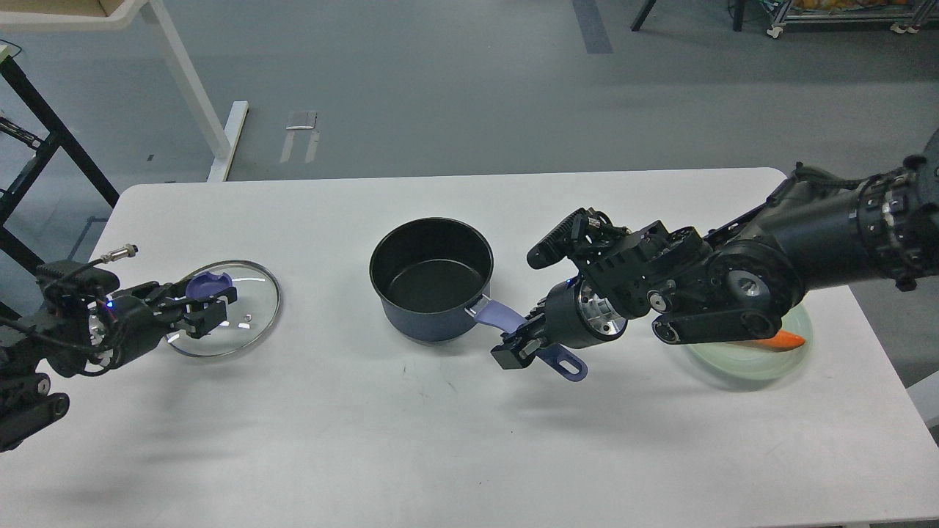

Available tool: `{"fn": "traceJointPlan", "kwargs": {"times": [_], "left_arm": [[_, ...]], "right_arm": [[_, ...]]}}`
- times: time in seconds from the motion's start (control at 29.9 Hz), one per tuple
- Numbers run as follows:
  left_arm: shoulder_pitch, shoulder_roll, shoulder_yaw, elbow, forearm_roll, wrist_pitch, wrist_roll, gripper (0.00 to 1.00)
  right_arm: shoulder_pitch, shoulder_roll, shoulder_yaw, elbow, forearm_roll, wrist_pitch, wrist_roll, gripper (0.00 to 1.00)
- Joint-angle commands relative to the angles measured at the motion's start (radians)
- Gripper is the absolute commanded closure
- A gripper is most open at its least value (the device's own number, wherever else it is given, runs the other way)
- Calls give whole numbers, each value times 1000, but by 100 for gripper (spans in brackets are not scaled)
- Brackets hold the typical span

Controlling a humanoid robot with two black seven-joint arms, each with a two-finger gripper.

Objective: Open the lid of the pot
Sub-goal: 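Lower the glass lid onto the table beside the pot, left gripper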

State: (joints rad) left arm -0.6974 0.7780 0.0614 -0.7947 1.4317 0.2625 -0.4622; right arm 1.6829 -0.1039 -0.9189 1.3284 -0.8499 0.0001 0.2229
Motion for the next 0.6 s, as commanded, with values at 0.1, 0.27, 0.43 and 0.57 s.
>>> {"fn": "traceJointPlan", "kwargs": {"times": [0.1, 0.27, 0.43, 0.57], "left_arm": [[3, 0, 0, 0, -1, 0, -3, 39], [1, 1, 0, -1, -20, -2, -1, 18], [-1, 4, 0, -1, -43, -3, -3, 12], [-10, 13, -2, -1, -69, -6, -18, 5]], "right_arm": [[-2, 3, 0, -2, 0, 0, 0, 82], [-2, 4, 0, -2, 0, 0, 0, 81], [-2, 4, 0, -2, 0, 1, 0, 81], [-3, 4, 0, -2, 0, 0, 0, 79]]}}
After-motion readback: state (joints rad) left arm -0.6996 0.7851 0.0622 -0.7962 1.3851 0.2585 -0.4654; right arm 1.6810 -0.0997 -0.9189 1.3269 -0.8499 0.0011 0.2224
